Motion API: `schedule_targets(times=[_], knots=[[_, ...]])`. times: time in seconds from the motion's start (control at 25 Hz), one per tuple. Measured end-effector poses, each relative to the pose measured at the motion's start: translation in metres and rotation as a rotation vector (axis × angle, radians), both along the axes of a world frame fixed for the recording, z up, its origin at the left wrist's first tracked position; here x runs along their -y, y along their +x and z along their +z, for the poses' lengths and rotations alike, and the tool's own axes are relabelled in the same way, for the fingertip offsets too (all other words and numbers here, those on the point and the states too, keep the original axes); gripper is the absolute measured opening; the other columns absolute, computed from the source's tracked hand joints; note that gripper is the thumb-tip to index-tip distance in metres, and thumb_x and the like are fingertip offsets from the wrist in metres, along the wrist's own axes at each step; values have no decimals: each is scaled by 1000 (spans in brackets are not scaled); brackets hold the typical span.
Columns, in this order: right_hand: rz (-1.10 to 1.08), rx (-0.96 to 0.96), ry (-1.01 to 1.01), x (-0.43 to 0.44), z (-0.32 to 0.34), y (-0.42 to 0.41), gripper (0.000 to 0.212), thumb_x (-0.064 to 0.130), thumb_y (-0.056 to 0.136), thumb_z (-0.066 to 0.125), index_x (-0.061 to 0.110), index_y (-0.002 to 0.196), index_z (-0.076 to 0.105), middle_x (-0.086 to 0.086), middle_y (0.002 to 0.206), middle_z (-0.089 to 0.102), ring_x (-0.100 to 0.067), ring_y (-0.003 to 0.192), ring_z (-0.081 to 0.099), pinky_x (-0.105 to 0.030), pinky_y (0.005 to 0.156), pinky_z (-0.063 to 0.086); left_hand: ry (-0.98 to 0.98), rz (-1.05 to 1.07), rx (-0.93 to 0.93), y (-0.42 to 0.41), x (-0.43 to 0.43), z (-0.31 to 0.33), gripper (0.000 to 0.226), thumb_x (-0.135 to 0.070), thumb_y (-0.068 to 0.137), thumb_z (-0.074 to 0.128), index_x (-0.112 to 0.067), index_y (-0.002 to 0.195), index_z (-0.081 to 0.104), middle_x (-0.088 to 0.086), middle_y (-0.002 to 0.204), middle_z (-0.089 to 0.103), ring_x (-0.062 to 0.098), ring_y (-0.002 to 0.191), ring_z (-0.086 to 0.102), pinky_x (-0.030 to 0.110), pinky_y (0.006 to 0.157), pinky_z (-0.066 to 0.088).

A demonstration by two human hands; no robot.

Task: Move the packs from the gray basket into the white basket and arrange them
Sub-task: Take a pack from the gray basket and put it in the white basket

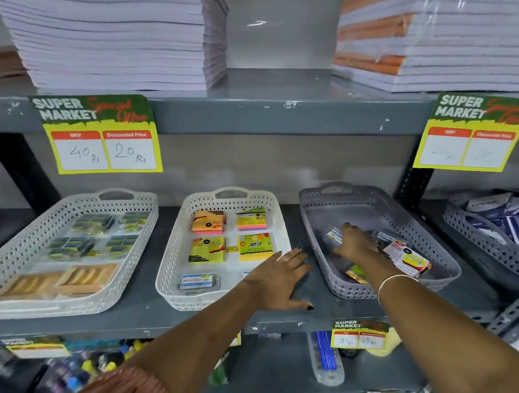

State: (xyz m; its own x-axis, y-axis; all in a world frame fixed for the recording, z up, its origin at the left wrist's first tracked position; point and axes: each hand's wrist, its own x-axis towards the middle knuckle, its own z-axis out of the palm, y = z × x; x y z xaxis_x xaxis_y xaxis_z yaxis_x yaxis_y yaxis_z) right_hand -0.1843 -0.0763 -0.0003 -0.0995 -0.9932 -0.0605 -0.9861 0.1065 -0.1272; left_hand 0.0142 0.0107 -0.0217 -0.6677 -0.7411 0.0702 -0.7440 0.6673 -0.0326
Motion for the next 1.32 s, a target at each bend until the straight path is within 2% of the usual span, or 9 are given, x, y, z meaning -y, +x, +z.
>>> schedule_targets(times=[0.16, 0.36, 0.56, 0.72, 0.88, 0.96, 1.04, 1.2, 1.32], knots=[[24, 5, -70, 1, 28, 18, 57, 26, 84, 65, 1, 130, 44, -18, 136, 49, -33, 126, 50, -42, 99, 46, -45, 71, -65, 10, -4, 9, 82, -66, 85, 36, -15, 145, 14, 9, 155, 11, 21, 142, 3, 44, 115, 4], [170, 89, -116, 5, 51, 57, 59, 24, 79, 66, 3, 131, 46, -19, 135, 47, -33, 124, 48, -37, 99, 46, -190, 284, -176, 101, -15, 24, 89, -76, 77, -6, -19, 145, -4, 5, 155, -2, 19, 141, -10, 42, 115, -5], [449, 65, 12, -7, 51, 111, 57, 21, 77, 69, 3, 126, 49, -19, 129, 50, -33, 114, 53, -33, 91, 47, -293, 558, -346, 201, -53, 14, 88, -72, 84, 12, -8, 145, 14, 10, 153, 13, 19, 141, 4, 37, 112, 6], [571, -23, 183, -27, 27, 141, 60, 17, 80, 67, 4, 132, 41, -18, 134, 43, -32, 119, 49, -35, 96, 46, -149, 587, -428, 220, -87, -16, 99, -79, 78, 15, -5, 143, 5, 9, 150, 5, 20, 139, 5, 27, 109, 4], [589, -100, 260, -43, 7, 152, 56, 13, 80, 67, 3, 129, 41, -19, 132, 43, -32, 119, 47, -34, 87, 45, 18, 586, -258, 232, -101, -57, 105, -83, 73, 9, -5, 144, 10, 7, 150, 7, 20, 138, 9, 25, 109, 10], [568, -91, 291, -48, 3, 154, 55, 9, 79, 66, 4, 128, 41, -18, 131, 42, -32, 119, 45, -32, 71, 46, 63, 598, -142, 234, -101, -62, 101, -79, 77, 8, -3, 139, 30, 11, 147, 31, 25, 134, 31, 34, 103, 34], [558, -73, 294, -51, 1, 154, 60, 6, 79, 64, 6, 132, 36, -16, 134, 38, -31, 124, 40, -26, 64, 45, 30, 588, -98, 232, -97, -66, 103, -82, 73, 15, -6, 140, 30, 12, 148, 32, 27, 135, 30, 45, 106, 31], [609, -56, 266, -52, -3, 156, 75, 8, 80, 66, 15, 144, 28, -13, 148, 32, -32, 137, 31, -41, 105, 41, -12, 576, -128, 234, -91, -71, 104, -77, 65, 21, -11, 145, 17, 8, 154, 17, 24, 141, 13, 45, 113, 13], [598, -23, 258, -54, -8, 159, 66, 14, 81, 67, 19, 139, 36, -15, 141, 45, -34, 125, 47, -41, 101, 45, -27, 568, -120, 236, -91, -73, 102, -78, 67, 23, -10, 143, 23, 9, 151, 25, 25, 139, 20, 47, 111, 18]])
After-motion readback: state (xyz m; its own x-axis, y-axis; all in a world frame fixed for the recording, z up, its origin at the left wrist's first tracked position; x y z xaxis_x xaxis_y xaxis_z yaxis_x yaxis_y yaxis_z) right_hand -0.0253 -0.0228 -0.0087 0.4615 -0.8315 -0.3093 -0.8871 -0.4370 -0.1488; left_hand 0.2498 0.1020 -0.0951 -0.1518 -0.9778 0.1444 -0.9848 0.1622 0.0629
